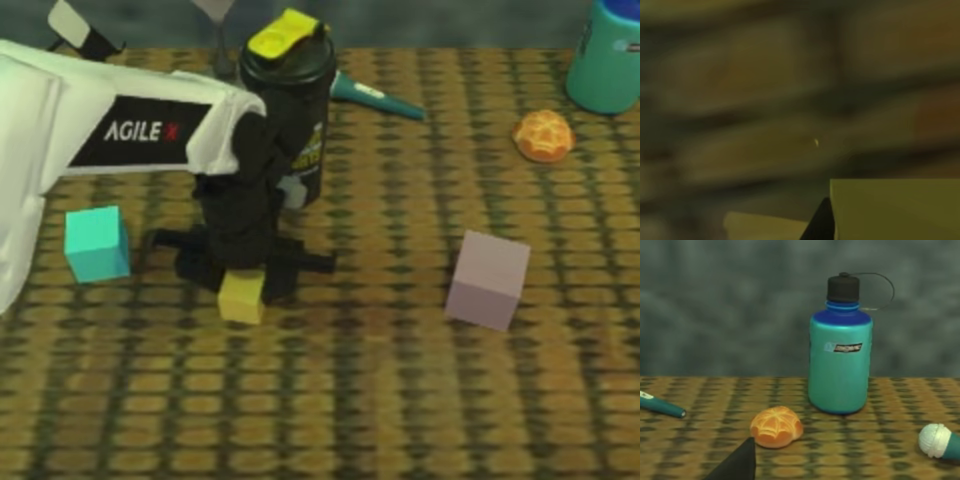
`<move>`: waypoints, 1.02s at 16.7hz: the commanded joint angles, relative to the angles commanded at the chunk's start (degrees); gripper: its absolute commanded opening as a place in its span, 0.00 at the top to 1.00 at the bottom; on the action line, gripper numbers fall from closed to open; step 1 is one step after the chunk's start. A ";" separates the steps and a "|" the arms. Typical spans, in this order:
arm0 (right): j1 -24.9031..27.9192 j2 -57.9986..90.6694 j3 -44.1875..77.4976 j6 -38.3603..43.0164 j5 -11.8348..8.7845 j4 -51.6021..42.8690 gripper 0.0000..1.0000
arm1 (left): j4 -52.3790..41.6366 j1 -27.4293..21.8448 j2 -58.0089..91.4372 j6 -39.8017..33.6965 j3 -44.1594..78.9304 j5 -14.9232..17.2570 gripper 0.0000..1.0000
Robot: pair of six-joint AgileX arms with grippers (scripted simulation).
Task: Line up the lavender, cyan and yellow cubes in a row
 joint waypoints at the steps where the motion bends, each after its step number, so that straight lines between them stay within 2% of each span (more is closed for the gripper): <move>1: 0.00 0.00 0.00 0.00 0.00 0.00 0.00 | 0.00 0.00 0.00 0.00 0.00 0.00 1.00; 7: 0.00 0.00 0.00 0.00 0.00 0.00 0.00 | -1.86 0.16 -2.38 0.36 1.37 -0.56 1.00; 13: 0.00 0.00 0.00 0.00 0.00 0.00 0.00 | -13.34 1.10 -6.94 0.18 7.78 -0.60 1.00; 17: 0.00 0.00 0.00 0.00 0.00 0.00 0.00 | -14.41 1.21 -7.71 0.23 8.50 -0.61 1.00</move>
